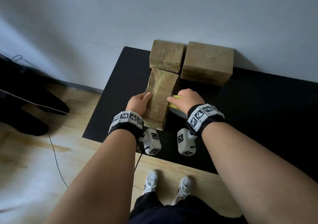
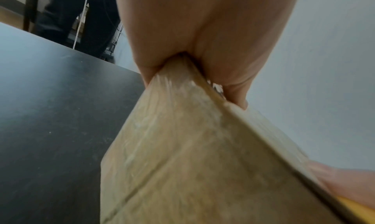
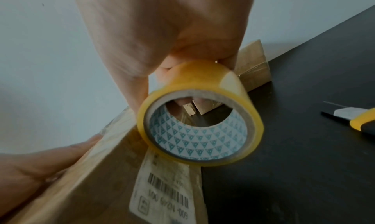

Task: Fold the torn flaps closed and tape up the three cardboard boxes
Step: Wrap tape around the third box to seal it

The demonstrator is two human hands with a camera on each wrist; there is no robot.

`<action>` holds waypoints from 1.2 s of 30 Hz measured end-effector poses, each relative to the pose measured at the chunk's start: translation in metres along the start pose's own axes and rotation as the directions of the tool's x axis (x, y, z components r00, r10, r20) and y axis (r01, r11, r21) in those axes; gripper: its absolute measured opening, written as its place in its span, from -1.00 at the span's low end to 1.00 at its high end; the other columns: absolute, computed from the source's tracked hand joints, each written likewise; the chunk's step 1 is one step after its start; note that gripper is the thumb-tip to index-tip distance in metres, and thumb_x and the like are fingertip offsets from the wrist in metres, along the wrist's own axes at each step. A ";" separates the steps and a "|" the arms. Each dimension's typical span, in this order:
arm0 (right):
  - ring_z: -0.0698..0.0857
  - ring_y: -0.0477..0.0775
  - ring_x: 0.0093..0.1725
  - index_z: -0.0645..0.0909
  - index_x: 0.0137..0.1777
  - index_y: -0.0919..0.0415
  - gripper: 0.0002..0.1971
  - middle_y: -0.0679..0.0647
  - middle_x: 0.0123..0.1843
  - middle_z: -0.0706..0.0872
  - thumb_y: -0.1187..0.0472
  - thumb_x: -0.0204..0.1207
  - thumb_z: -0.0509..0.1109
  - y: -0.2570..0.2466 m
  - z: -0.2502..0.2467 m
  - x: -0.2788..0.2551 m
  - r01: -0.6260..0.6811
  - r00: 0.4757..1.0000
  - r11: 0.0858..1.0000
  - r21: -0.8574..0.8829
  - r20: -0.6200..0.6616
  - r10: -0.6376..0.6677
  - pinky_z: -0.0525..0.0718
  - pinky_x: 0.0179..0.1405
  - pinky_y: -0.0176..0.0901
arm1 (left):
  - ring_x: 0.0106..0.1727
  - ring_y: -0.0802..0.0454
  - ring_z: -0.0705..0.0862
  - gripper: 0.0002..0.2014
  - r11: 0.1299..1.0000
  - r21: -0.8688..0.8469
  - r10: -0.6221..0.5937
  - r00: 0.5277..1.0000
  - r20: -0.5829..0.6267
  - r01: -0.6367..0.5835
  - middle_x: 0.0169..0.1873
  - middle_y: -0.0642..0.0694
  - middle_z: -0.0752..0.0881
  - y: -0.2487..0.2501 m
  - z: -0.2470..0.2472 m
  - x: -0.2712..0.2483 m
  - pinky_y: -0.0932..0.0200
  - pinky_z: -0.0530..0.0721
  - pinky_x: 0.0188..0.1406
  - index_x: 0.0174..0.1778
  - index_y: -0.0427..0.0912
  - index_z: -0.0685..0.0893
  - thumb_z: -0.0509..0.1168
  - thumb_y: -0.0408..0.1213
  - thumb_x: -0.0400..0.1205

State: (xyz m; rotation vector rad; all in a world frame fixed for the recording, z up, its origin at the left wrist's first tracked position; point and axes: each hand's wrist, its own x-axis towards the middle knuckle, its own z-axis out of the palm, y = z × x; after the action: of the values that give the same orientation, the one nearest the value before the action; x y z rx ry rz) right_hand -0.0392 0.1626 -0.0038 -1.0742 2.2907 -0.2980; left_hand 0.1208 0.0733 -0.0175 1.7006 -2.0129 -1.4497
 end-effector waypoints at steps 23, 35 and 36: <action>0.60 0.09 -0.29 0.50 -0.27 0.18 -0.51 0.04 -0.28 0.60 -0.29 0.55 0.34 0.000 0.005 -0.003 -0.032 0.999 0.997 0.064 -0.007 0.032 0.44 -0.38 -0.13 | 0.32 -0.15 0.52 -0.49 0.833 0.530 0.331 0.911 -0.246 -0.160 0.32 -0.12 0.51 0.009 0.019 -0.018 -0.04 0.57 0.08 0.46 -0.07 0.46 0.21 0.13 0.67; 0.61 0.19 -0.18 0.46 -0.27 0.13 -0.54 0.08 -0.27 0.57 -0.25 0.61 0.24 0.004 0.011 -0.013 0.012 1.000 0.995 0.100 0.005 -0.013 0.43 -0.25 -0.08 | 0.57 -0.16 0.20 0.14 0.706 0.682 0.261 0.965 0.002 -0.192 0.64 -0.04 -0.02 0.002 0.031 -0.037 -0.13 0.30 0.54 0.71 -0.07 -0.02 0.44 0.27 0.34; 0.61 0.19 -0.18 0.46 -0.28 0.14 -0.54 0.08 -0.28 0.57 -0.25 0.61 0.24 0.004 0.011 -0.014 0.022 1.000 0.995 0.100 0.006 -0.022 0.44 -0.24 -0.08 | 0.57 -0.17 0.20 0.15 0.702 0.685 0.271 0.963 -0.003 -0.195 0.64 -0.05 -0.02 0.002 0.031 -0.037 -0.13 0.29 0.55 0.71 -0.07 -0.04 0.48 0.18 0.33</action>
State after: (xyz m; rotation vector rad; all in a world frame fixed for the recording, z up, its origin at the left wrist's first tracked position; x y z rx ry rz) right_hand -0.0286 0.1766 -0.0085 -1.0488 2.2340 -0.4120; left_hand 0.1125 0.1209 -0.0158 1.5708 -2.7829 -0.5247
